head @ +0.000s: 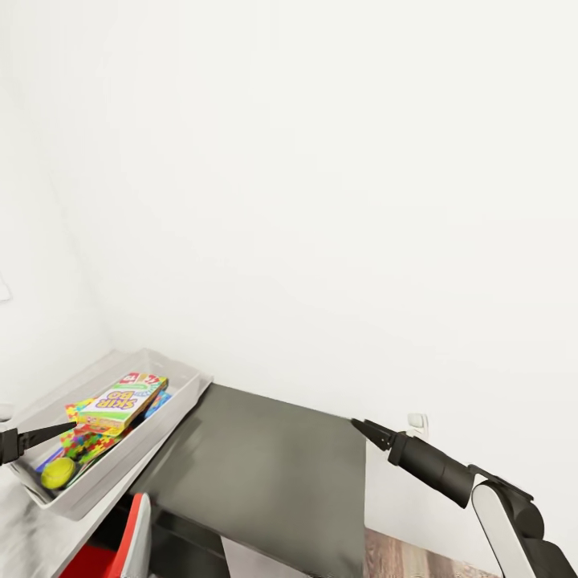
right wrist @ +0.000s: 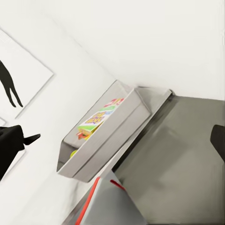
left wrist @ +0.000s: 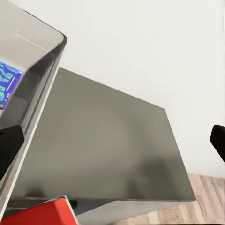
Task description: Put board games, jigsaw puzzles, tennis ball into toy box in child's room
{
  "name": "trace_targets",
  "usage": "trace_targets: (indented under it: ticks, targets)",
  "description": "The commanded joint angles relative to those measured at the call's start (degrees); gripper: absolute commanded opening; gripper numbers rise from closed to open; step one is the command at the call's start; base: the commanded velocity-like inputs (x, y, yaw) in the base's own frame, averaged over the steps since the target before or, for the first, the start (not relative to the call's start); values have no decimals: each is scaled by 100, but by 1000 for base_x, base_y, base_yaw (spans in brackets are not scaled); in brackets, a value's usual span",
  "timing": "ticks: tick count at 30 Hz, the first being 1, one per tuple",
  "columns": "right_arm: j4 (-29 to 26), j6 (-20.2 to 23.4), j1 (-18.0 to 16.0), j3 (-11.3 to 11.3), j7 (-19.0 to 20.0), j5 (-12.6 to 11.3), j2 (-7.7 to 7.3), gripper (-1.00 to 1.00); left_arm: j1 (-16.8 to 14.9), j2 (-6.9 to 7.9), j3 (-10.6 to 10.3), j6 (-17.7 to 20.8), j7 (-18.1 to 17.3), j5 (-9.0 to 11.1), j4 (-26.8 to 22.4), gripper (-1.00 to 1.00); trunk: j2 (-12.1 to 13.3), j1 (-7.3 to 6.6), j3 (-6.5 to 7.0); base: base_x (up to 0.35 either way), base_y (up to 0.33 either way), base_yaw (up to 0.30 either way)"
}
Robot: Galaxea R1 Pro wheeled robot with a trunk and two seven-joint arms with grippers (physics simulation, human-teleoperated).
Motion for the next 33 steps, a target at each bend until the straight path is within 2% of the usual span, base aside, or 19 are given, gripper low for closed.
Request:
trace_targets:
  ticks: [1,11,33]
  targets:
    - [0,40,-6,-6,8,-28,-2,100,-6,-2,12,60,-53,-59,-5,100,-13,3,-7,-143,0,-174]
    - [7,45,-6,-9,14,-39,-1,100,-8,2,14,53,-53,-59,-5,100,-13,3,60,-226,0,-194]
    - [60,53,-6,-82,40,-48,-1,100,-5,7,17,51,-53,-59,-8,100,-13,3,214,-325,-11,-204]
